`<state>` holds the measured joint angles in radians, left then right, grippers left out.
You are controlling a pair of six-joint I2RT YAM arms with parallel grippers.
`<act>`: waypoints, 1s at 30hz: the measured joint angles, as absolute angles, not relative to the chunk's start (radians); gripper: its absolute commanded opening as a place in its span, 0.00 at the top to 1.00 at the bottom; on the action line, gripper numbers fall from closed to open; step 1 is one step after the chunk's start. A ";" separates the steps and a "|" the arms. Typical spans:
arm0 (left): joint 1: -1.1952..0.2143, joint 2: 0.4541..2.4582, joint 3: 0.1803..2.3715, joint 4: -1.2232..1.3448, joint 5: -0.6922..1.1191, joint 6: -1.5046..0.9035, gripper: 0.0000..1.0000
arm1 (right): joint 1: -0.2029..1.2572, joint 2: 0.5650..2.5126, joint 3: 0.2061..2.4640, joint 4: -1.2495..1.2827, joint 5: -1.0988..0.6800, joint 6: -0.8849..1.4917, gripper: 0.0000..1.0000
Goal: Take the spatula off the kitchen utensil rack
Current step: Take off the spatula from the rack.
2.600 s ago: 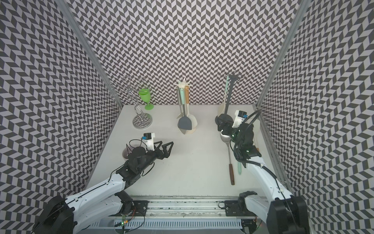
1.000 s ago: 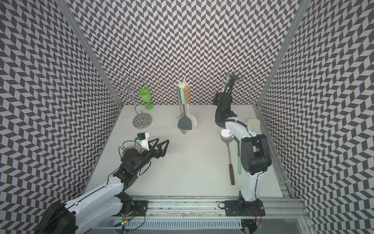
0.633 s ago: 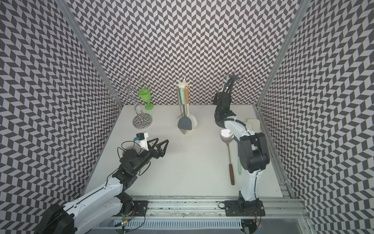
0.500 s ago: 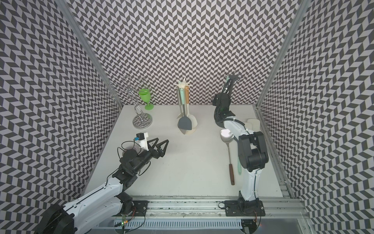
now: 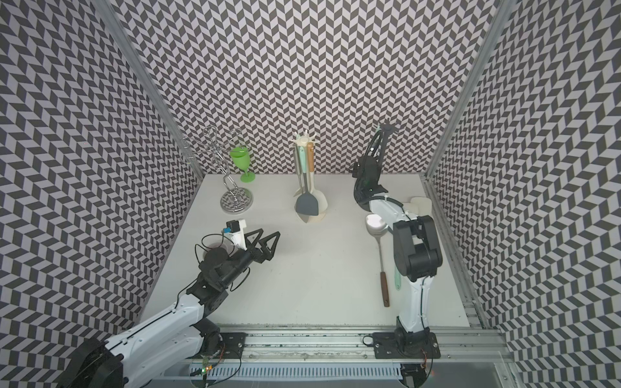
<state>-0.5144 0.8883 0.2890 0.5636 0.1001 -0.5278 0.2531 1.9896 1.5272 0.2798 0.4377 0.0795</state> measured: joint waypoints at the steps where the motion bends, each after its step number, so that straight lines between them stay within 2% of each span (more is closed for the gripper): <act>1: -0.514 0.888 0.289 0.565 0.100 -0.528 0.00 | 0.255 1.990 1.527 0.282 0.439 0.075 0.85; 7: -0.514 0.888 0.289 0.568 0.100 -0.528 0.00 | 0.263 1.979 1.512 0.294 0.445 0.057 1.00; 16: -0.514 0.888 0.288 0.569 0.100 -0.528 0.00 | 0.264 1.890 1.422 0.314 0.369 0.017 1.00; 25: -0.515 0.867 0.273 0.574 0.100 -0.528 0.00 | 0.266 1.763 1.310 0.417 0.129 -0.025 1.00; 30: -0.514 0.843 0.271 0.575 0.100 -0.524 0.00 | 0.267 1.635 1.142 0.504 -0.018 -0.020 1.00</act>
